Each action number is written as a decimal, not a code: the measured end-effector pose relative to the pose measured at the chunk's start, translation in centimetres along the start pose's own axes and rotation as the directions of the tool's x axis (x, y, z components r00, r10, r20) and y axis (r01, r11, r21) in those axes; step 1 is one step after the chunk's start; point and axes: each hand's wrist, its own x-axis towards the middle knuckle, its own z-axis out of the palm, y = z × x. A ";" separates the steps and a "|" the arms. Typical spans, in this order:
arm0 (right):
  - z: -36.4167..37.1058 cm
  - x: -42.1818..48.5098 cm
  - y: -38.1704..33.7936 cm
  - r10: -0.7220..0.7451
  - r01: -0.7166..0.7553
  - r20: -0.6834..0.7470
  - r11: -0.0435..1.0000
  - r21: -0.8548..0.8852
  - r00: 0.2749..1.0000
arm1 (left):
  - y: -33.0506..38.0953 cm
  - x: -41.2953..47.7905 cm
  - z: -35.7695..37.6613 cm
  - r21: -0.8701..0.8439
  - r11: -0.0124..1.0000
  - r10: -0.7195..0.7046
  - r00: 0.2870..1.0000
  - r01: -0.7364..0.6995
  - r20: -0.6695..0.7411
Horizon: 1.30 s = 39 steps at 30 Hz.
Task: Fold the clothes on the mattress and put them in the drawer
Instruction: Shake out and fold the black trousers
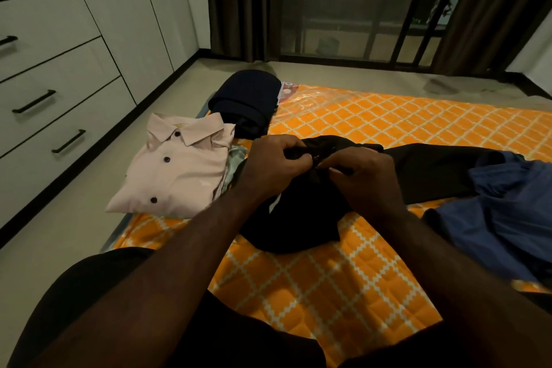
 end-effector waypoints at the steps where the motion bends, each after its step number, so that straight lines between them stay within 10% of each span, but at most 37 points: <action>1: 0.1 0.1 0.0 -0.007 0.007 -0.007 1.000 0.007 1.000 | -0.2 0.2 0.1 -0.010 1.000 0.014 1.000 -0.014 0.007; 22: 0.5 1.0 2.7 0.221 -0.219 -0.035 0.974 0.050 0.975 | -1.7 2.4 -0.3 0.255 0.845 0.402 0.872 -0.471 0.279; 39: 0.0 0.6 5.1 0.218 -0.200 0.356 0.976 -0.088 0.909 | -3.7 3.4 -3.5 0.331 0.902 0.153 0.923 -0.277 0.354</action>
